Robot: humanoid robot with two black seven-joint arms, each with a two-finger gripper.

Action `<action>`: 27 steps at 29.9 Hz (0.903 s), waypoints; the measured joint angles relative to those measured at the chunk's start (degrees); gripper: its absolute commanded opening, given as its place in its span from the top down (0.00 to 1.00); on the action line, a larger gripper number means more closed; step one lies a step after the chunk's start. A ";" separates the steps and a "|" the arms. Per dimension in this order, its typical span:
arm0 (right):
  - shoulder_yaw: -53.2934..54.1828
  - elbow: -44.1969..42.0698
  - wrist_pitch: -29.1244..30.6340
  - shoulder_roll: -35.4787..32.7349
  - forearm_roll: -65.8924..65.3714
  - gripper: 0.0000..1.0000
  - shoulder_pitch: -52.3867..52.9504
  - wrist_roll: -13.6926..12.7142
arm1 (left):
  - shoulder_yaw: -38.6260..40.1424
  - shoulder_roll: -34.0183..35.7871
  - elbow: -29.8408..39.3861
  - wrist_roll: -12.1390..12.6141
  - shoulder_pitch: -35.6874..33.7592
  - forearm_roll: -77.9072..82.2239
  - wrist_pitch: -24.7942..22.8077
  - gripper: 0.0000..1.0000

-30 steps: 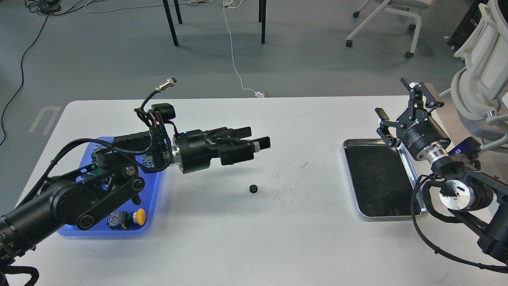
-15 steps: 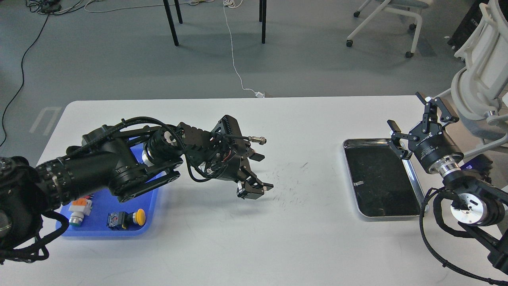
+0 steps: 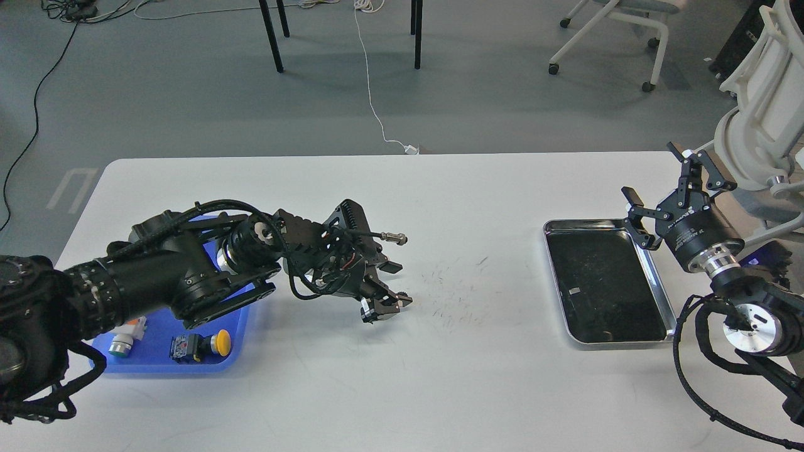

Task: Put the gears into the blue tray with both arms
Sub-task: 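Close the left gripper on the black part, then carry the part into the blue tray and open the left gripper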

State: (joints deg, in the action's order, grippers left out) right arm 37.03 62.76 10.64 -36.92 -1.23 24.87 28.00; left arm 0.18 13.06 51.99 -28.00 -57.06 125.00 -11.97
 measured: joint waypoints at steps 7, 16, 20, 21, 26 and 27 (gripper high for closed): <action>-0.03 0.00 -0.01 0.00 0.00 0.03 0.00 0.00 | -0.02 -0.20 -0.22 0.00 1.44 0.00 0.10 0.38; -0.10 0.00 -0.01 -0.07 0.00 0.03 0.08 0.00 | -0.02 -0.10 -0.48 -0.02 2.26 -0.01 0.21 0.72; -0.16 -0.05 -0.08 -0.07 -0.06 0.03 0.07 0.00 | -0.01 -0.29 -0.77 -0.02 2.29 -0.02 0.47 0.82; -0.16 -0.07 -0.09 -0.07 -0.07 0.03 0.06 0.00 | -0.01 -0.30 -0.82 -0.02 2.30 -0.02 0.61 0.84; -0.15 -0.10 -0.10 -0.07 -0.08 0.03 0.06 0.00 | -0.01 -0.34 -1.47 0.03 1.99 0.00 2.29 0.87; -0.14 -0.10 -0.10 -0.05 -0.08 0.03 0.06 0.00 | 0.01 -0.27 -1.48 0.02 1.81 0.00 2.55 0.87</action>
State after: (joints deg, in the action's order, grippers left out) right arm 36.88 62.66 10.54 -36.98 -1.31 24.93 28.00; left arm 0.20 12.79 50.52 -27.97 -55.25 125.00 -9.42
